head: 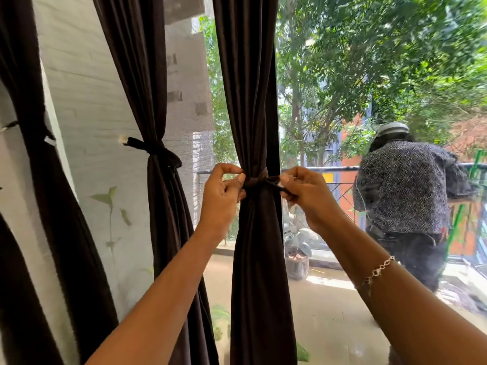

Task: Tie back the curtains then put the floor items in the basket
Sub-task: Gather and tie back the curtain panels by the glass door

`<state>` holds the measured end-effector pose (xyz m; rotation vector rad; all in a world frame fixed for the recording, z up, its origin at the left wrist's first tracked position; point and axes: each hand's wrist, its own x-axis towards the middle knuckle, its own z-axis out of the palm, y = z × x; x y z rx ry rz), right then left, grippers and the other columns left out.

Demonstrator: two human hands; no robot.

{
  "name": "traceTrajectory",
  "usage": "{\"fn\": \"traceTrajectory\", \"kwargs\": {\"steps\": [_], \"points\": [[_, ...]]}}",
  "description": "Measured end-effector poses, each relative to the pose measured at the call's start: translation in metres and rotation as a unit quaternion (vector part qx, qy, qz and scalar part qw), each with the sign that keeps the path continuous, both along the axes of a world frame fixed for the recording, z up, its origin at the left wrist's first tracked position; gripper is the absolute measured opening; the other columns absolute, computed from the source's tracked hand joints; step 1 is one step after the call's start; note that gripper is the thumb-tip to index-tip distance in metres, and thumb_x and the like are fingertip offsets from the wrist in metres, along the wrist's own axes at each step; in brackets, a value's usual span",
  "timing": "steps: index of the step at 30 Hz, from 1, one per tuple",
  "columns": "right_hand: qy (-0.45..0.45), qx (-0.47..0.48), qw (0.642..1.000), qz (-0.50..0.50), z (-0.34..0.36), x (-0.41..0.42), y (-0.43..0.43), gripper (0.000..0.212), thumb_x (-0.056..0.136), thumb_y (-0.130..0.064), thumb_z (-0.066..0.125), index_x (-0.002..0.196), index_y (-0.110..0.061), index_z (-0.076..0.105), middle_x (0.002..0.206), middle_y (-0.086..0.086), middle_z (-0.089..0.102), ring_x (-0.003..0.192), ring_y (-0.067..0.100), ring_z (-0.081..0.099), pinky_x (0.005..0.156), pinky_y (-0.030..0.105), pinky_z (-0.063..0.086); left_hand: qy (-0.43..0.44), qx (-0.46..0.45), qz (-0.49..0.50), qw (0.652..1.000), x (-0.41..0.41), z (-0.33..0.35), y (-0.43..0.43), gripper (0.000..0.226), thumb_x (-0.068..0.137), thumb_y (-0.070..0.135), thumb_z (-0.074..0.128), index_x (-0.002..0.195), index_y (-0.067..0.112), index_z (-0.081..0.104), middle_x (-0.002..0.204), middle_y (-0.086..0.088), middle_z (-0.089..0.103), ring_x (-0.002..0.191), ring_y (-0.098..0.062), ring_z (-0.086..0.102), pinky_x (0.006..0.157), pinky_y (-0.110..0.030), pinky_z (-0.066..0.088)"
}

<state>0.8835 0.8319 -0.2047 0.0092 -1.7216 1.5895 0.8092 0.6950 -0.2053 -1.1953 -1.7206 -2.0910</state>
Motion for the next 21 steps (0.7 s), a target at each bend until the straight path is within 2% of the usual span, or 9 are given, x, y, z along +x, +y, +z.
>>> {"fn": "traceTrajectory", "kwargs": {"steps": [3, 6, 8, 10, 12, 13, 15, 18, 21], "points": [[-0.001, -0.033, 0.999, -0.018, 0.005, 0.0, 0.012, 0.029, 0.09, 0.002, 0.05, 0.063, -0.011, 0.048, 0.056, 0.005, 0.049, 0.045, 0.01, 0.044, 0.046, 0.02, 0.031, -0.025, 0.024, 0.007, 0.999, -0.008, 0.006, -0.002, 0.021, 0.094, 0.004, 0.046, 0.08, 0.02, 0.047, 0.061, 0.005, 0.047, 0.037, 0.002, 0.041, 0.037, -0.005, 0.03], [-0.001, -0.062, 0.998, -0.013, 0.001, -0.004, 0.015, 0.029, 0.09, 0.002, 0.05, 0.064, -0.011, 0.047, 0.05, -0.003, 0.053, 0.039, 0.003, 0.048, 0.043, 0.017, 0.032, -0.037, 0.02, 0.05, 0.998, -0.011, 0.002, 0.004, 0.022, 0.095, 0.007, 0.046, 0.079, 0.022, 0.046, 0.066, 0.003, 0.048, 0.038, 0.002, 0.04, 0.037, -0.007, 0.029], [-0.004, -0.036, 0.999, -0.013, -0.004, -0.004, 0.013, 0.027, 0.091, -0.001, 0.051, 0.066, -0.011, 0.048, 0.047, -0.009, 0.056, 0.04, -0.002, 0.052, 0.043, 0.014, 0.037, -0.019, -0.003, 0.085, 0.996, -0.013, -0.004, 0.008, 0.021, 0.096, 0.011, 0.045, 0.079, 0.024, 0.046, 0.06, 0.002, 0.044, 0.039, 0.0, 0.035, 0.038, -0.011, 0.026], [-0.002, 0.02, 0.998, -0.057, -0.005, -0.004, 0.012, 0.024, 0.091, -0.005, 0.053, 0.068, -0.012, 0.052, 0.056, -0.003, 0.059, 0.045, -0.001, 0.056, 0.049, 0.016, 0.043, -0.004, -0.018, 0.098, 0.995, -0.016, -0.009, 0.009, 0.019, 0.096, 0.016, 0.045, 0.079, 0.023, 0.048, 0.057, 0.0, 0.041, 0.041, -0.002, 0.032, 0.042, -0.016, 0.027], [-0.007, 0.102, 0.985, -0.139, -0.005, -0.003, 0.01, 0.014, 0.091, -0.01, 0.054, 0.078, -0.009, 0.059, 0.07, 0.006, 0.061, 0.059, 0.011, 0.058, 0.061, 0.028, 0.047, 0.005, -0.029, 0.114, 0.993, -0.017, -0.014, 0.009, 0.016, 0.096, 0.02, 0.045, 0.082, 0.016, 0.052, 0.06, -0.002, 0.043, 0.049, -0.009, 0.037, 0.049, -0.023, 0.032], [-0.013, 0.152, 0.971, -0.182, -0.005, -0.002, 0.008, 0.01, 0.092, -0.013, 0.053, 0.087, -0.009, 0.061, 0.077, 0.007, 0.062, 0.066, 0.015, 0.057, 0.066, 0.029, 0.044, 0.011, -0.033, 0.132, 0.991, -0.015, -0.017, 0.009, 0.017, 0.096, 0.022, 0.046, 0.085, 0.013, 0.054, 0.064, -0.001, 0.044, 0.055, -0.012, 0.039, 0.054, -0.028, 0.036], [-0.021, 0.254, 0.935, -0.246, -0.007, 0.002, 0.005, 0.018, 0.092, -0.017, 0.053, 0.106, -0.009, 0.059, 0.093, 0.006, 0.062, 0.08, 0.02, 0.058, 0.07, 0.027, 0.042, 0.036, -0.033, 0.181, 0.982, -0.011, -0.021, 0.011, 0.016, 0.095, 0.026, 0.047, 0.092, 0.013, 0.056, 0.076, 0.002, 0.049, 0.067, -0.011, 0.046, 0.065, -0.032, 0.042], [-0.003, 0.382, 0.885, -0.266, 0.0, 0.007, -0.003, 0.036, 0.09, -0.015, 0.054, 0.125, -0.008, 0.05, 0.12, 0.011, 0.055, 0.108, 0.027, 0.053, 0.089, 0.035, 0.043, 0.116, -0.046, 0.246, 0.961, -0.005, -0.013, 0.009, 0.027, 0.093, 0.027, 0.05, 0.115, 0.012, 0.055, 0.11, -0.003, 0.054, 0.103, -0.013, 0.052, 0.088, -0.022, 0.042], [0.01, 0.468, 0.842, -0.268, 0.019, 0.009, -0.009, 0.049, 0.091, -0.018, 0.054, 0.136, -0.009, 0.039, 0.137, 0.011, 0.043, 0.126, 0.026, 0.041, 0.102, 0.033, 0.036, 0.193, -0.076, 0.249, 0.946, -0.001, 0.009, 0.007, 0.048, 0.093, 0.031, 0.051, 0.135, 0.009, 0.041, 0.135, -0.007, 0.044, 0.125, -0.013, 0.04, 0.091, 0.001, 0.025]]}}
